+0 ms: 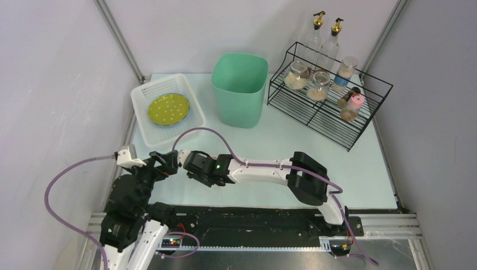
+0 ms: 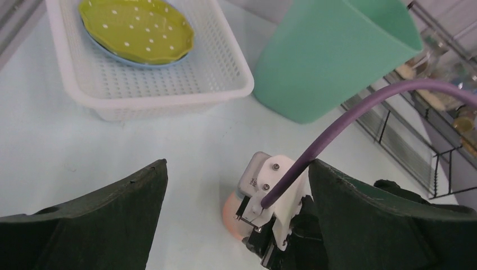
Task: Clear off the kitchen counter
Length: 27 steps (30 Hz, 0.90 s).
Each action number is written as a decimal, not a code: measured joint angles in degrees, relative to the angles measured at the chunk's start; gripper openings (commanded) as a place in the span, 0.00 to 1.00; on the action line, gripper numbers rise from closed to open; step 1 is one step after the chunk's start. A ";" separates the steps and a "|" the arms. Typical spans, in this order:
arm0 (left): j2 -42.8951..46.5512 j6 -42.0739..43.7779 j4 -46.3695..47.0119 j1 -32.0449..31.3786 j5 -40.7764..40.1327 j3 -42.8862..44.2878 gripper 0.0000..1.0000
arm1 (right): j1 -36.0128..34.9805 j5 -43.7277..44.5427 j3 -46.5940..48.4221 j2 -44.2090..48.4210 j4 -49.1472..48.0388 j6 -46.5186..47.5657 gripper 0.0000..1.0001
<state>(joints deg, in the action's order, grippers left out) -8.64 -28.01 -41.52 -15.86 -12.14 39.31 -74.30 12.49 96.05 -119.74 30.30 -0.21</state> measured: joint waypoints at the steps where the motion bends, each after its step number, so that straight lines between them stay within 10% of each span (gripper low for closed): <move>1: 1.14 -0.13 0.07 -0.02 -0.57 0.00 0.98 | 0.02 0.00 0.22 -0.04 0.09 -0.17 0.43; 16: 7.56 -0.59 0.37 -0.04 -5.33 0.00 0.98 | 0.92 1.16 3.23 1.33 2.27 -2.93 0.56; 27: 3.32 -0.55 0.66 -0.04 -3.50 0.02 0.98 | 0.87 11.80 -9.05 23.61 2.71 -10.45 0.55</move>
<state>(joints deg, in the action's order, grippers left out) -5.32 -28.56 -40.86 -15.90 -15.64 39.33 -73.43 24.29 87.00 -96.14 33.01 -10.66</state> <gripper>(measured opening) 0.983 0.556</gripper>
